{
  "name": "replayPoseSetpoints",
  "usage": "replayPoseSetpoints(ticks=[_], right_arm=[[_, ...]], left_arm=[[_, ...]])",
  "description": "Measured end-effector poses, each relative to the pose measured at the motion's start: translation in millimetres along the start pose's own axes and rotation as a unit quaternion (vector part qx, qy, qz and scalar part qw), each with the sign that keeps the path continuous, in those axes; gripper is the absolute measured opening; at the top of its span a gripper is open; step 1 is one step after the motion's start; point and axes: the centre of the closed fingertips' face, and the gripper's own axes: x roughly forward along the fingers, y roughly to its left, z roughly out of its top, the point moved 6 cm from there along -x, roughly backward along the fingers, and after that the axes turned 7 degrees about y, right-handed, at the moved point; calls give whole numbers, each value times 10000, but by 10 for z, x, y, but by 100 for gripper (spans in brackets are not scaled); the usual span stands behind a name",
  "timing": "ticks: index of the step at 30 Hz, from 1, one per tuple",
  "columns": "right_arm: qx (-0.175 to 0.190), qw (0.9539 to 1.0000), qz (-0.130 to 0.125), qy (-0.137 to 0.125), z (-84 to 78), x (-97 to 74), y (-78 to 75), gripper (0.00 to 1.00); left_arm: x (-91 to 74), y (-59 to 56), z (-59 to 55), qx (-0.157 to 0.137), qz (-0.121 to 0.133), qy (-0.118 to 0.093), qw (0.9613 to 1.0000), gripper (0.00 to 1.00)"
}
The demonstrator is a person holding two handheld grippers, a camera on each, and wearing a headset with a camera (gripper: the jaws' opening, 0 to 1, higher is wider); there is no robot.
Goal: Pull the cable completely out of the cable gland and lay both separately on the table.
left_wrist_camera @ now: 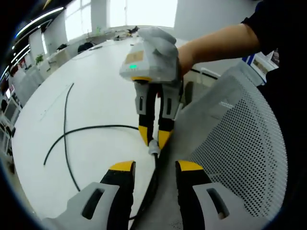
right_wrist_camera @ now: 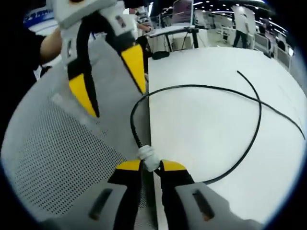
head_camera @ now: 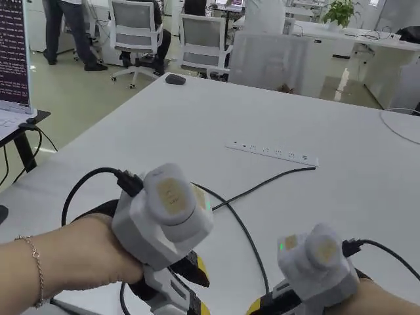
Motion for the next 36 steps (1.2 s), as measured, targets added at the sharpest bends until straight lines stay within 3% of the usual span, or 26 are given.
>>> replayPoseSetpoints(ticks=[1, 3, 4, 8, 14, 16, 19, 20, 21, 23, 25, 26, 27, 28, 32, 35, 36], right_arm=[[34, 10000, 0, -47, 19, -15, 12, 14], [397, 9990, 36, -210, 109, -128, 69, 14], [401, 9988, 63, -269, 141, -164, 82, 14], [650, 9967, 164, -459, 311, -300, 158, 14], [483, 9976, 85, -498, 514, -398, 277, 14], [480, 9976, 118, -494, 536, -401, 296, 14], [433, 9980, 87, -443, 531, -408, 300, 14], [410, 9983, 89, -399, 522, -409, 304, 14], [412, 9982, 65, -429, 528, -413, 294, 14], [402, 9984, 124, -373, 538, -407, 326, 14], [-68, 9997, 75, -208, 545, -419, 337, 15], [-755, 9971, -9, -41, 546, -427, 341, 15], [-949, 9955, -73, -16, 553, -428, 337, 15], [-979, 9948, -198, 187, 544, -427, 338, 14], [-905, 9953, -256, 244, 586, -395, 342, 14], [-847, 9952, -381, 317, 587, -384, 348, 13], [-1009, 9928, -533, 352, 587, -386, 350, 13]], left_arm=[[4, -2, 13, 38, 27, -10, 10000, 37], [14, 0, 82, 357, 203, -67, 9991, 41], [14, -8, 111, 528, 300, -41, 9981, 41], [5, -53, 221, 1225, 440, -132, 9914, 38], [22, -15, 213, 1401, 589, -1, 9884, 28], [-2, 9, 217, 1621, 791, 27, 9836, 22], [-18, -7, 204, 1756, 855, 49, 9807, 20], [-37, 31, 188, 1950, 1051, 182, 9750, 18], [-25, 8, 195, 1900, 983, 85, 9768, 18], [-41, -5, 196, 1769, 864, 95, 9804, 17], [-42, -11, 194, 1782, 851, 72, 9803, 17], [-46, -23, 203, 1848, 865, 37, 9790, 17], [-47, -22, 205, 1863, 872, 39, 9786, 17], [-51, -15, 205, 1875, 894, 79, 9782, 17], [-41, 3, 200, 1870, 924, 115, 9779, 17], [-35, 17, 191, 1752, 881, 128, 9805, 17], [-33, 28, 187, 1692, 865, 121, 9817, 17]])
